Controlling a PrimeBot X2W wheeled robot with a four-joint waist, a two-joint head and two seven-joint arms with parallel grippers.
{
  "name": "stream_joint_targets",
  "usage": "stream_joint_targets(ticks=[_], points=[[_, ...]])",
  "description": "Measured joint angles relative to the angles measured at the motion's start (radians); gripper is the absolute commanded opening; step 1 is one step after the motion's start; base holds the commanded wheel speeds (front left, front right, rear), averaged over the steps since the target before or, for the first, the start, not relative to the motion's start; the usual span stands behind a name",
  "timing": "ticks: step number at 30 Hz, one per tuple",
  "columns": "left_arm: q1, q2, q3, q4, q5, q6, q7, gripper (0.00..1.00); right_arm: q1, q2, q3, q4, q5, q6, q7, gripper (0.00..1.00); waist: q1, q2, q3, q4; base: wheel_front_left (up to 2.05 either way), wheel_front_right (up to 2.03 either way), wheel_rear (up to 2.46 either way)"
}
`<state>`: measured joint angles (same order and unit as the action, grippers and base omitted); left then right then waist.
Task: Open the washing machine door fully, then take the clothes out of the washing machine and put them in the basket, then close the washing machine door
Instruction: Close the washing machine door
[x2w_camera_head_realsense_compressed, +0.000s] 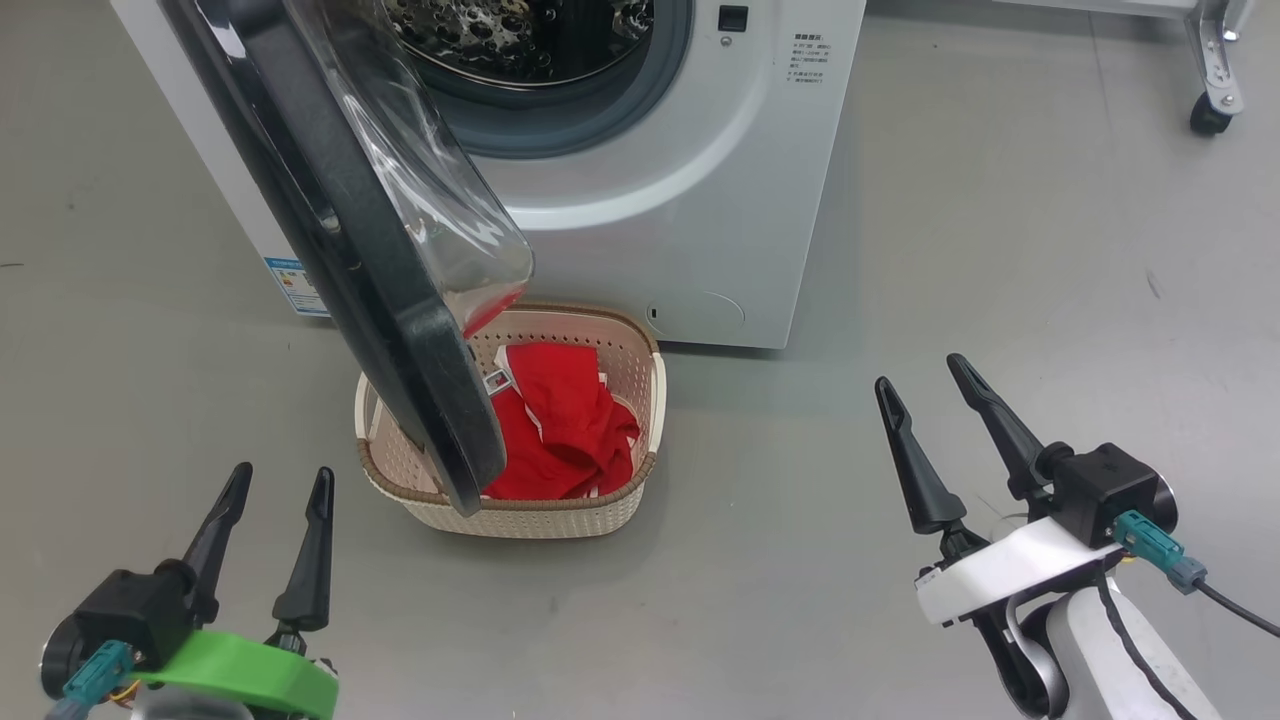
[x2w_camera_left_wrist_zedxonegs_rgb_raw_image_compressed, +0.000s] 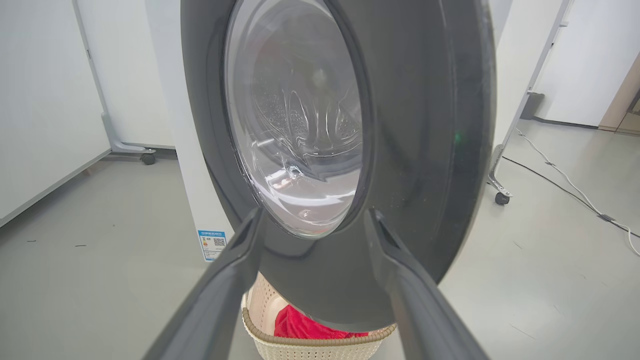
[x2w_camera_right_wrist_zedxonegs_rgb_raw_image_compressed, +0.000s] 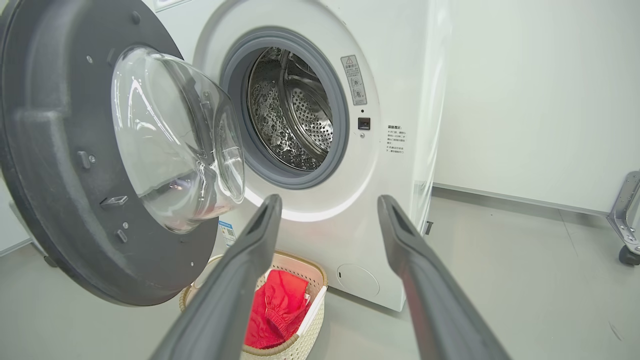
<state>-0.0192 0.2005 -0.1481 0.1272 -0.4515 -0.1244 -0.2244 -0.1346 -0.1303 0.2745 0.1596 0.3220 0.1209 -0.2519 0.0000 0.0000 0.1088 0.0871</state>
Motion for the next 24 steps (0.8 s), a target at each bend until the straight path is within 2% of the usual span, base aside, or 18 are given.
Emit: stream_joint_targets(ticks=[24], points=[[-0.001, -0.012, -0.007, 0.057, 0.008, 0.0, -0.023, 1.0, 0.012, 0.005, -0.001, 0.002, -0.007, 0.0, 0.0, 1.0, 0.0, 0.0, -0.011, 0.005, 0.0, 0.0, 0.0]])
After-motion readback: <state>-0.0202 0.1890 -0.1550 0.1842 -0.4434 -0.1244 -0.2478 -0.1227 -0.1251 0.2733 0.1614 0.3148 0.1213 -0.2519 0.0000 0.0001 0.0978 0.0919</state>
